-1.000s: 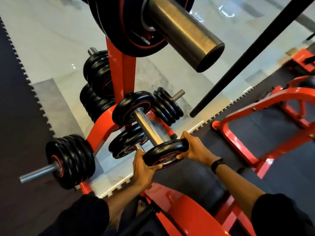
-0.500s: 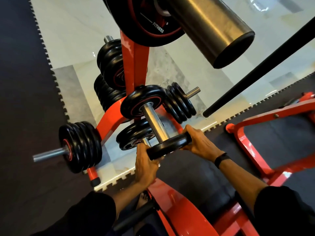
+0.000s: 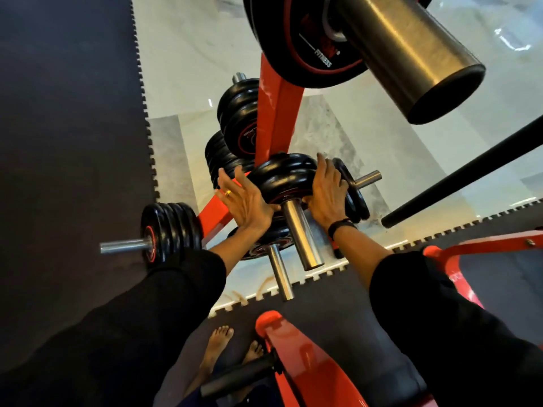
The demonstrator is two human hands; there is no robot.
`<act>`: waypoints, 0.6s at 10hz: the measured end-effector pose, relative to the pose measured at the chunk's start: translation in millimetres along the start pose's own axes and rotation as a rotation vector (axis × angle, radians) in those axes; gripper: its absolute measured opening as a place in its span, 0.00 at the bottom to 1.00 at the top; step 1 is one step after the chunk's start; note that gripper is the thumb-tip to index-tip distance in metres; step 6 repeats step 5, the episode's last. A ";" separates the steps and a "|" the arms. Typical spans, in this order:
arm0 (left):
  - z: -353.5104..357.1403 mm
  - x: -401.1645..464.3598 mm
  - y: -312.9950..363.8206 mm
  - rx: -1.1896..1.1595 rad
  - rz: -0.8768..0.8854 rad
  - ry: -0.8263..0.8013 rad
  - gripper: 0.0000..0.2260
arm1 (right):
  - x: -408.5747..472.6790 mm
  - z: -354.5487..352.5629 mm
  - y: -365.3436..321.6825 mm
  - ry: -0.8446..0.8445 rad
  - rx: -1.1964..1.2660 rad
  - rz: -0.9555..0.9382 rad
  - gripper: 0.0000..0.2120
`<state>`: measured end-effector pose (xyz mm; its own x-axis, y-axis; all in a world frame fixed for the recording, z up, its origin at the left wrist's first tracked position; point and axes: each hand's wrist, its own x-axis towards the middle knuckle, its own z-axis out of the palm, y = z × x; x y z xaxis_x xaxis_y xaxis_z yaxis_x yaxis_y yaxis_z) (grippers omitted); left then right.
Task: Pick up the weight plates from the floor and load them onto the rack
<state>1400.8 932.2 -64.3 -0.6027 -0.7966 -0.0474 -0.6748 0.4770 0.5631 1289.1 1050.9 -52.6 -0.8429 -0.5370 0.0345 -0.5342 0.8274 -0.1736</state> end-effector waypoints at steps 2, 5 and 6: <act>-3.8 -6.7 -9.1 -0.021 0.020 -0.025 0.52 | -7.7 -3.9 7.4 -0.039 0.005 0.062 0.42; -51.9 -13.4 -58.2 -0.304 0.037 -0.296 0.34 | -39.0 -25.3 -43.2 0.058 0.204 0.023 0.31; -51.9 -13.4 -58.2 -0.304 0.037 -0.296 0.34 | -39.0 -25.3 -43.2 0.058 0.204 0.023 0.31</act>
